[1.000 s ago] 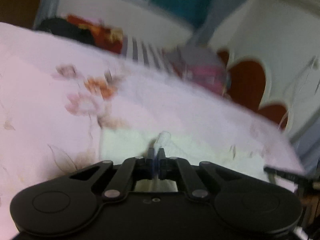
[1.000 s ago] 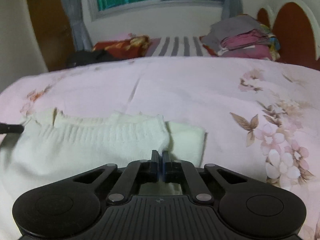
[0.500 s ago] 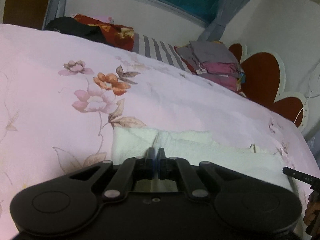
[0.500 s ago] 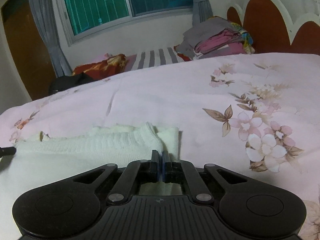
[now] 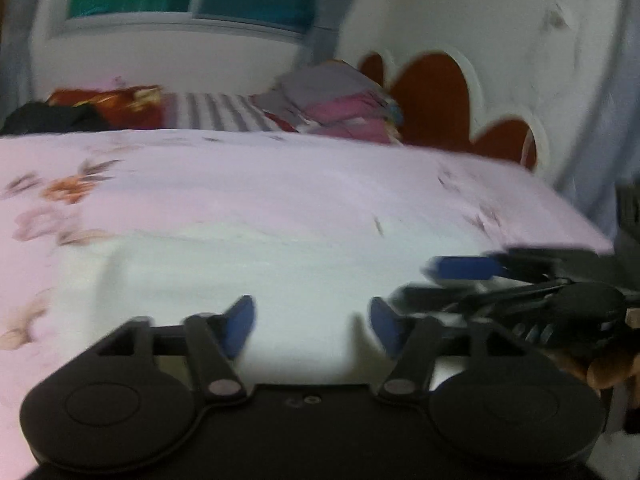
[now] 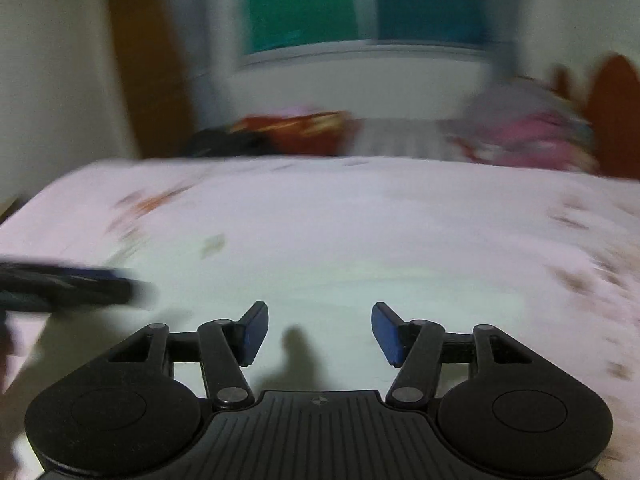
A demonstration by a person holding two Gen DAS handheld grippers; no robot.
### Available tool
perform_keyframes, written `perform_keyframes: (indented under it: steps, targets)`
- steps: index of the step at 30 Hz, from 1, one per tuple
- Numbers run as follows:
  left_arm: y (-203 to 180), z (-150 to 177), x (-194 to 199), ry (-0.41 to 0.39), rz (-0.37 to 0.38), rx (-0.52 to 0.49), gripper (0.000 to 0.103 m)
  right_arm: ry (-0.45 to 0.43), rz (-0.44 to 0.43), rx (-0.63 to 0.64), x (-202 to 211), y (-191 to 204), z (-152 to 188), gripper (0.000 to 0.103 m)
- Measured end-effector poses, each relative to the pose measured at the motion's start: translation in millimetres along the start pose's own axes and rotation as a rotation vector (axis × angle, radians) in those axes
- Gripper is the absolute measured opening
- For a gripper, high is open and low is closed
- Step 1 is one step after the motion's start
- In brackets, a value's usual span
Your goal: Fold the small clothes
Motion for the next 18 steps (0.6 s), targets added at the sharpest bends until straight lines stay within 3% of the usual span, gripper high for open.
perform_keyframes:
  steps: [2, 4, 5, 6, 7, 8, 10, 12, 13, 15, 18]
  targets:
    - [8.9, 4.0, -8.3, 0.016, -0.061, -0.032, 0.071, 0.039, -0.043, 0.086, -10.9, 17.7, 7.8, 0.057]
    - [31.3, 3.9, -4.3, 0.009, -0.142, -0.034, 0.069, 0.065, -0.012, 0.124, -16.8, 9.8, 13.5, 0.057]
    - [40.8, 4.2, 0.4, 0.000, -0.174, -0.036, 0.069, 0.050, 0.053, 0.102, -15.7, -8.9, 12.2, 0.057]
    - [51.2, 5.9, 5.8, -0.005, -0.207, -0.037, 0.069, 0.048, 0.188, 0.069, -13.5, -35.5, 10.6, 0.057]
    - [60.6, 9.2, 10.2, -0.010, -0.207, -0.033, 0.069, 0.054, 0.288, 0.015, -10.7, -62.4, 9.5, 0.057]
    - [65.7, 10.6, 14.0, -0.021, -0.194, -0.028, 0.069, 0.058, 0.333, -0.087, -5.4, -91.6, 10.2, 0.057]
    - [67.1, 7.8, 20.1, -0.031, -0.214, -0.017, 0.069, 0.073, 0.331, -0.144, 1.1, -111.5, 10.4, 0.057]
    - [49.7, -0.3, 30.7, -0.064, -0.225, -0.026, 0.069, 0.048, 0.349, -0.105, 11.9, -104.3, 4.7, 0.057]
    - [36.9, -3.2, 31.7, -0.081, -0.197, -0.029, 0.071, 0.026, 0.336, -0.083, 18.0, -96.1, 1.7, 0.057]
    - [9.6, -2.4, 28.4, -0.070, -0.149, -0.071, 0.073, -0.006, 0.252, -0.049, 26.8, -62.8, -1.0, 0.057]
    - [-19.3, 10.6, 10.6, 0.003, -0.122, -0.117, 0.073, 0.019, 0.109, 0.019, 19.5, -12.1, 6.7, 0.057]
Point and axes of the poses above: each gripper's, at about its wrist camera, not at the fingertips, and x roughly against the way its jaws point, y to its left, z to its underside, the point moved 4 cm from there along -x, roughly the way its jaws point, and after that the axes turned 9 degrees about -y, right-handed, at the moved point
